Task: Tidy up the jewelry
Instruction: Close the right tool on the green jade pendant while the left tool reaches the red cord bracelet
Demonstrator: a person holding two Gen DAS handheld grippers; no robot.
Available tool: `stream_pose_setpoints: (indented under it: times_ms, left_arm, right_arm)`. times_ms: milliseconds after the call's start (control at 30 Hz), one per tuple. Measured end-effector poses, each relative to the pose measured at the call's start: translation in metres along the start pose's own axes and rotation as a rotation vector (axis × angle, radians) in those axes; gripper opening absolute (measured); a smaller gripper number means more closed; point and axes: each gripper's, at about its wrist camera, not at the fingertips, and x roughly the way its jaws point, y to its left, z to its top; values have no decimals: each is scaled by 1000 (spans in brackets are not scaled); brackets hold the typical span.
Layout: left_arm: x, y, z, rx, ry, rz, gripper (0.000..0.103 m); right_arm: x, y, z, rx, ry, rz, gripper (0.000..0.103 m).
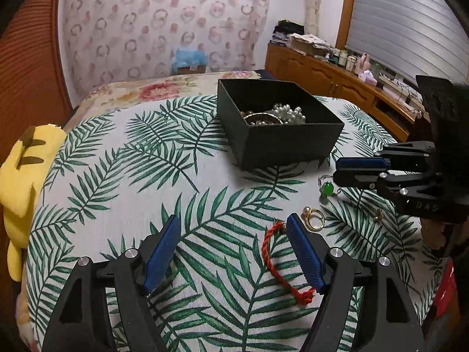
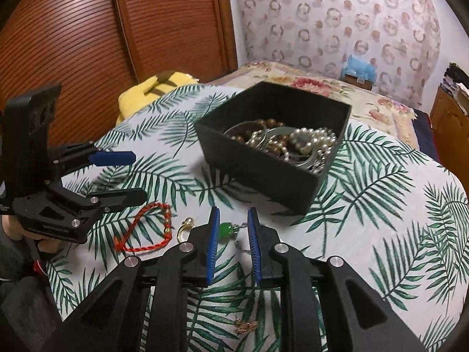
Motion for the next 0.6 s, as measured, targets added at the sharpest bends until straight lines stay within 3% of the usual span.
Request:
stream_pose_setpoints:
  times_ms: [67,533,600]
  left_arm:
    - [1,-1,-1,3,3,-1,71]
    - [4,-9,-3,28,24,1,71]
    - [4,-11,-4,35,28,-3,71]
  right_arm:
    - [4,5,-1,-21,14,-16,33]
    - [24,9,-2,-39,71,-74,33]
    - [24,10,-2,-47,73,-78,20]
